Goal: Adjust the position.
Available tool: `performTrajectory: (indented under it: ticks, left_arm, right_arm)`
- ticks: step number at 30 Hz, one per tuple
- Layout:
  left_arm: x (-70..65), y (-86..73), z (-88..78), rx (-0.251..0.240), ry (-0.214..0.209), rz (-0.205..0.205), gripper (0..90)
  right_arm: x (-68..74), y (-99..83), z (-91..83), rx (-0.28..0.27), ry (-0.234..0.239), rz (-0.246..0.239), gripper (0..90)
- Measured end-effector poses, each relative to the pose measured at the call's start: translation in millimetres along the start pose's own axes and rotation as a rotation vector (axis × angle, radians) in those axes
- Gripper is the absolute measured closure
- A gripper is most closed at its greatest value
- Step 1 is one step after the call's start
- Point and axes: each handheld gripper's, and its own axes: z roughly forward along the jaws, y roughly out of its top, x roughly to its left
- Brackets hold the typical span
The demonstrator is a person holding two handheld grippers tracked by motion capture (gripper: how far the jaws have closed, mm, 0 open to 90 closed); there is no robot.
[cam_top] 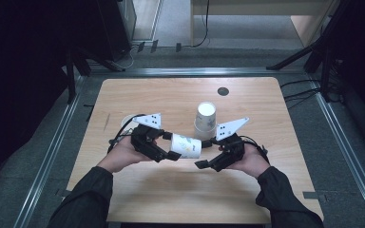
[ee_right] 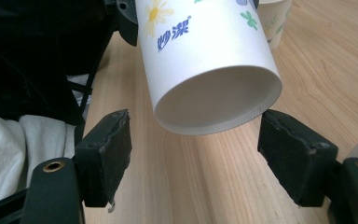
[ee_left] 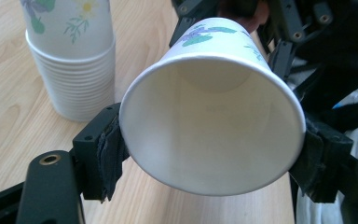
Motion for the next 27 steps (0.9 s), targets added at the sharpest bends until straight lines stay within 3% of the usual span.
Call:
performTrajectory:
  ticks: [8, 14, 20, 27]
  left_arm:
    - [-2.3, 18.0, 0.7, 0.128, 0.002, 0.045, 22.4]
    - [-4.4, 26.9, 1.6, 0.218, 0.034, 0.078, 22.4]
    - [-7.9, 36.0, 2.2, 0.299, 0.069, 0.115, 22.4]
    - [-6.8, 42.4, 4.4, 0.37, 0.077, 0.138, 22.4]
  right_arm:
    - [-2.9, -3.0, 2.1, 0.031, -0.04, 0.004, 26.0]
    - [-2.6, -3.5, 4.7, 0.039, -0.061, -0.012, 25.6]
    - [-1.8, -3.3, 8.3, 0.048, -0.058, -0.013, 25.6]
    - [-2.4, -2.7, 14.0, 0.048, -0.059, -0.014, 25.6]
